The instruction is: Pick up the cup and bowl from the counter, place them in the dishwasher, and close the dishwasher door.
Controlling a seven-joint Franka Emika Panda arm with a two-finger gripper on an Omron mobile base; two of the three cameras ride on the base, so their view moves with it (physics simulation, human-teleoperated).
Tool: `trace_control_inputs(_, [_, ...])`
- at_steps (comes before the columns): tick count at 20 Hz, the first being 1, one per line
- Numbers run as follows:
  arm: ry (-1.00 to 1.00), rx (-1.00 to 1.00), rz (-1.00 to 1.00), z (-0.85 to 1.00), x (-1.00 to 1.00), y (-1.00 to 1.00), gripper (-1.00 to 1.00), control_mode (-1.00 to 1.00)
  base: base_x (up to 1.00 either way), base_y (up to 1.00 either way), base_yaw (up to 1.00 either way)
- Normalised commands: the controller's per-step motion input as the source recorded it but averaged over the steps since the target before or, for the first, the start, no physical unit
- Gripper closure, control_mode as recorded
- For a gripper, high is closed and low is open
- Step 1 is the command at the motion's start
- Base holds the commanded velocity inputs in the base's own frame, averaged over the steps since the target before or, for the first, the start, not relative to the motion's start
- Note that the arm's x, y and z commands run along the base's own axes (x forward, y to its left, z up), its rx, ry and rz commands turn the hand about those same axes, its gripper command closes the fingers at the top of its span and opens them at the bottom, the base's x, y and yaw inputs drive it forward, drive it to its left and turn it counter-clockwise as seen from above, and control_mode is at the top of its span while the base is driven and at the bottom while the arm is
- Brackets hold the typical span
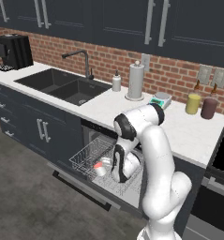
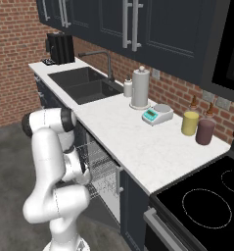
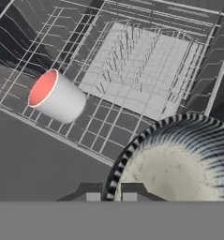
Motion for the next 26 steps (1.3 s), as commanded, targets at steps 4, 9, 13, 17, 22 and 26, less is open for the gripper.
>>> trace_control_inputs(4, [0.00,0.00,0.00,-0.28,0.41,0.00,1.00,-1.00,0.00,0.00,0.00])
trace_control_inputs(9, [0.00,0.00,0.00,-0.13,0.48,-0.06,1.00,-1.00,0.00,0.00,0.00])
trace_control_inputs(13, [0.00,0.01,0.00,0.00,0.55,-0.22,1.00,-1.00,0.00,0.00,0.00])
trace_control_inputs(17, [0.00,0.01,0.00,0.00,0.53,-0.25,1.00,-1.00,0.00,0.00,0.00])
trace_control_inputs(22, [0.00,0.00,0.00,-0.13,0.38,-0.06,1.00,-1.00,0.00,0.00,0.00])
trace_control_inputs(26, [0.00,0.00,0.00,-0.24,0.26,0.00,1.00,-1.00,0.00,0.00,0.00])
